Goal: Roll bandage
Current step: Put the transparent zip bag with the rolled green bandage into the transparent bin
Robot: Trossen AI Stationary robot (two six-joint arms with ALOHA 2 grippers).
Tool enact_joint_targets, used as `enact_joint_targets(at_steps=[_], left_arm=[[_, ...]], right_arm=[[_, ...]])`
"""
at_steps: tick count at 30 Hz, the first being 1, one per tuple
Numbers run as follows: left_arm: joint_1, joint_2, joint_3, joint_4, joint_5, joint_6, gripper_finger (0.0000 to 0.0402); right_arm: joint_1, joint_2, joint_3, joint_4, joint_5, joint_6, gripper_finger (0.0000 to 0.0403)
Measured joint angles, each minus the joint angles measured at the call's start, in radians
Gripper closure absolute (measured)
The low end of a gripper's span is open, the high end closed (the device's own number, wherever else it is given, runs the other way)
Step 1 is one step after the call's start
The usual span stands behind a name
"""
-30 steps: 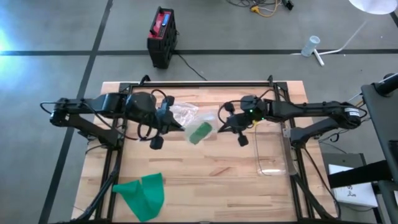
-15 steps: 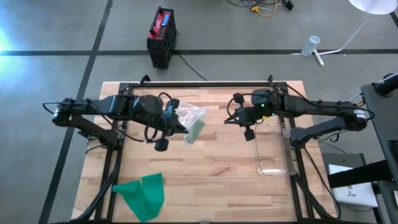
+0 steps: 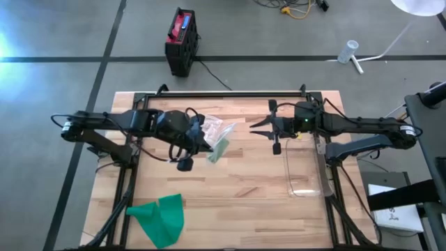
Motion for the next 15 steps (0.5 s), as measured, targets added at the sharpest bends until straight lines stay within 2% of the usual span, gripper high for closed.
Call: enact_joint_targets(at_steps=[3,8,15], left_arm=[[0.0,0.026,0.003,0.003,0.0,0.0,0.0401],[0.0,0.07,0.003,0.002,0.001,0.013,0.0401],[0.0,0.121,0.01,0.01,0.004,0.027,0.0401]], right_arm=[[0.0,0.024,0.026,0.024,-0.054,-0.001,0.0293],[0.0,0.073,0.091,0.024,-0.218,-0.018,0.023],[0.0,0.209,0.159,0.013,-0.234,-0.023,0.0161]])
